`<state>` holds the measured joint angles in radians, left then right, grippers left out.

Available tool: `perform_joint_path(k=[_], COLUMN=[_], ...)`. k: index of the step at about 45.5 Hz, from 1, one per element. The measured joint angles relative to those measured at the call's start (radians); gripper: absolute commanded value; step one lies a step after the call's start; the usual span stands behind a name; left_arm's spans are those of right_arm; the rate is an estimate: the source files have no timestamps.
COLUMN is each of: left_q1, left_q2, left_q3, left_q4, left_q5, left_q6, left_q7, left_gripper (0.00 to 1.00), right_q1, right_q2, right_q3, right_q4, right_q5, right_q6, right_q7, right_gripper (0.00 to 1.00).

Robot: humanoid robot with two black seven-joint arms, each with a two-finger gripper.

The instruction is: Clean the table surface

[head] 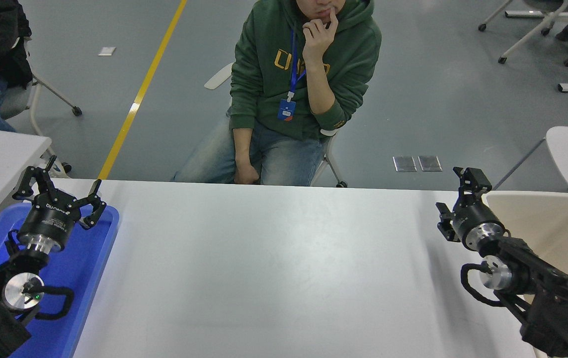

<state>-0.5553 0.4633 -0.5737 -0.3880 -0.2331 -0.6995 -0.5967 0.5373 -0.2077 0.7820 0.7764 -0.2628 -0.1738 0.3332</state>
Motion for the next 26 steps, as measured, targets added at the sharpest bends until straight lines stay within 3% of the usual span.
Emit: perform_joint_path(k=[13,26], left_q1=[0.000,0.000], left_q2=[0.000,0.000], left_q3=[0.000,0.000], left_q4=[0.000,0.000], left_q5=[0.000,0.000], left_q6=[0.000,0.000], left_q7=[0.000,0.000], left_gripper=[1.00,1.00], right_q1=[-0.025,-0.039], right_q2=[0.124,0.160], right_q3=[0.082,0.101], right_q4=[0.011,0.013], right_q5=[0.000,0.000], right_q6=[0.039,0.057], right_q7=[0.005,0.040], right_gripper=[1.00,1.00])
